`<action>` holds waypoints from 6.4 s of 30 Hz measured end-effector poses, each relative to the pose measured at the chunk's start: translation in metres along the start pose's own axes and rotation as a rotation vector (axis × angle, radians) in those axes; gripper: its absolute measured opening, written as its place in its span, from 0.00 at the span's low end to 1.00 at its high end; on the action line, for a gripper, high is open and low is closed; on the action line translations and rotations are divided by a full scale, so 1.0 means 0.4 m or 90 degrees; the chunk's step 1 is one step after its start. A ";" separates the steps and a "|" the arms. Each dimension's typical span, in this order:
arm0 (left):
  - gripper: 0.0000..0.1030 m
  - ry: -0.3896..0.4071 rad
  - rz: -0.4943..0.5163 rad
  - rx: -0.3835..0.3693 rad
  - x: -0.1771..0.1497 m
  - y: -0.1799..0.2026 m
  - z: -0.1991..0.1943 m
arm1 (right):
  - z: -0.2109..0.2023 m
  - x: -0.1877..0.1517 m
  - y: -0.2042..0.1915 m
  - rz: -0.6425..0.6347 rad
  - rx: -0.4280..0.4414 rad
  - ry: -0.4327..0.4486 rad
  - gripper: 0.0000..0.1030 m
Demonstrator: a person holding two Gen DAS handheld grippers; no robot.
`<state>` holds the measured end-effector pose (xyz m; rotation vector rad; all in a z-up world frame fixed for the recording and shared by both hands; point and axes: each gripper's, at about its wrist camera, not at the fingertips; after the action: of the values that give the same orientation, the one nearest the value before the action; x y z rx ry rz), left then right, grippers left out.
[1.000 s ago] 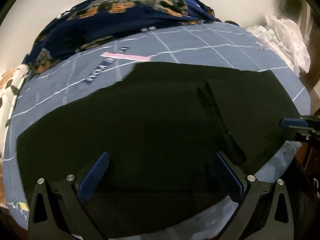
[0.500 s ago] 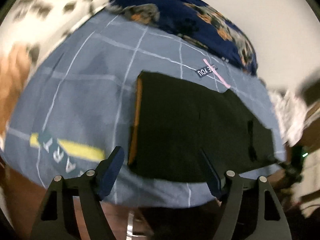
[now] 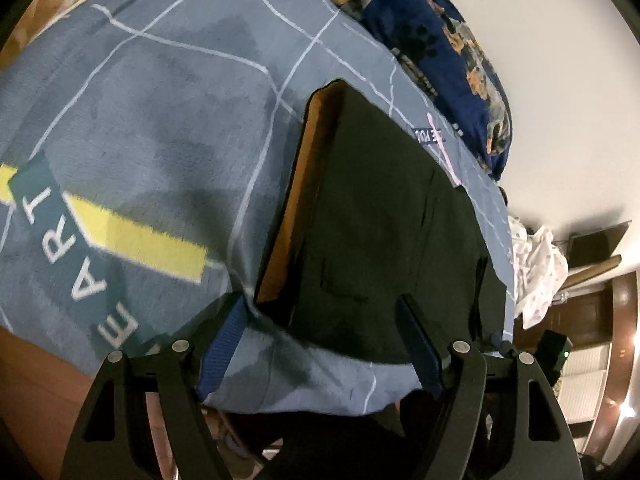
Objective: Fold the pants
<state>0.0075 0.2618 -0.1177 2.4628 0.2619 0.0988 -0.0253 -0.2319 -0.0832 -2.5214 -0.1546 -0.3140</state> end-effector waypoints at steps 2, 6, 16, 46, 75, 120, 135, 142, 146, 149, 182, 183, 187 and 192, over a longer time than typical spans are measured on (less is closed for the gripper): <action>0.75 -0.001 -0.008 -0.005 0.010 -0.002 0.001 | -0.001 -0.001 -0.001 0.002 0.002 0.001 0.49; 0.76 0.005 0.006 -0.007 0.009 0.015 -0.003 | 0.002 -0.003 -0.004 0.003 0.002 -0.002 0.50; 0.76 0.067 0.049 0.034 0.026 0.043 -0.059 | 0.014 -0.002 -0.003 0.009 0.003 -0.013 0.52; 0.77 -0.018 -0.023 -0.201 0.012 -0.008 0.052 | 0.020 -0.003 0.013 0.048 0.030 -0.005 0.63; 0.23 0.067 0.309 -0.120 -0.096 0.693 0.068 | -0.067 0.017 0.159 0.197 0.226 0.095 0.65; 0.59 -0.040 0.369 0.052 -0.108 0.582 0.361 | -0.019 0.176 0.255 0.180 0.124 0.008 0.68; 0.60 -0.053 0.342 0.031 -0.092 0.553 0.372 | 0.001 0.172 0.230 0.126 0.118 -0.029 0.34; 0.60 -0.051 0.350 0.060 -0.098 0.569 0.360 | -0.038 0.173 0.214 0.132 0.130 0.000 0.12; 0.60 -0.034 0.369 0.061 -0.104 0.604 0.329 | -0.114 0.168 0.218 0.144 0.157 0.047 0.10; 0.60 -0.025 0.393 0.061 -0.109 0.644 0.313 | -0.173 0.162 0.227 0.145 0.167 0.072 0.09; 0.66 -0.088 0.375 0.109 -0.086 0.655 0.455 | -0.242 0.044 0.490 0.339 0.184 0.139 0.14; 0.66 -0.090 0.376 0.109 -0.085 0.655 0.456 | -0.257 0.038 0.487 0.340 0.178 0.147 0.15; 0.66 -0.082 0.385 0.104 -0.085 0.660 0.447 | -0.346 -0.038 0.451 0.343 0.233 0.189 0.15; 0.66 -0.081 0.376 0.085 -0.084 0.653 0.443 | -0.368 -0.150 0.393 0.353 0.268 0.167 0.15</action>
<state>0.0414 -0.0530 -0.0952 2.5889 -0.5351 0.1769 -0.0828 -0.4473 -0.0659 -1.9816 0.5193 -0.3370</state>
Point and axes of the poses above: each gripper's, at about its wrist camera, not at the fingertips, and z roughly the way its jaws point, y to its right, x to its top, and after that the axes turned 13 degrees about -y, right-handed
